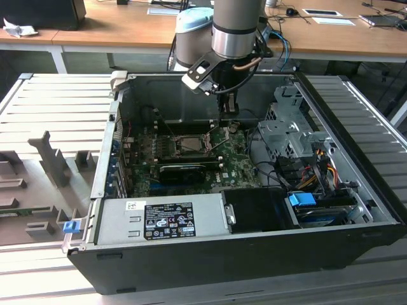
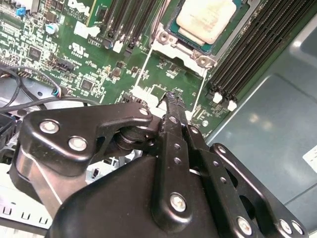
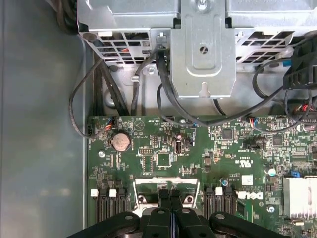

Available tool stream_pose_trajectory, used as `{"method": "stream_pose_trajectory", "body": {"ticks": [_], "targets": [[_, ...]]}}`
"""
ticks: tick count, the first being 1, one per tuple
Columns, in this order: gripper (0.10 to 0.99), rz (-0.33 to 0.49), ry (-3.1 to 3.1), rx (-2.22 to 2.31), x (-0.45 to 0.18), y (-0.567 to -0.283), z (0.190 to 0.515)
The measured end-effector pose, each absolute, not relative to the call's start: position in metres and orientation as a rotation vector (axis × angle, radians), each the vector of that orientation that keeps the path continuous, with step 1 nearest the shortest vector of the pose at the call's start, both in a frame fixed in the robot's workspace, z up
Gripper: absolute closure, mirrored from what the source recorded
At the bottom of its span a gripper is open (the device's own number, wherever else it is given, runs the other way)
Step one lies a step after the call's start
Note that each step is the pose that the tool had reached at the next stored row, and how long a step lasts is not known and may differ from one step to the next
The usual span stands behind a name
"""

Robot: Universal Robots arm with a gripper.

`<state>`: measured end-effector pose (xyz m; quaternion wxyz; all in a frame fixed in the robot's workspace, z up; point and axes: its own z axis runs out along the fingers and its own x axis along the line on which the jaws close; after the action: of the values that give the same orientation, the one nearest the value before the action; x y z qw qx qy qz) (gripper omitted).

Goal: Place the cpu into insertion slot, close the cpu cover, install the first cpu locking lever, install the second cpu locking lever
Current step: 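Close the cpu cover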

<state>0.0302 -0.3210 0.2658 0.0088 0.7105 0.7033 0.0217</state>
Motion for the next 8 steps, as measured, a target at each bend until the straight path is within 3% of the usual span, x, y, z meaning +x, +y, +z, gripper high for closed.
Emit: {"method": "stream_pose_trajectory", "body": {"ticks": [8], "targets": [[0.980,0.068,2.197,2.220,0.0372,-0.3210,0.2658]]}}
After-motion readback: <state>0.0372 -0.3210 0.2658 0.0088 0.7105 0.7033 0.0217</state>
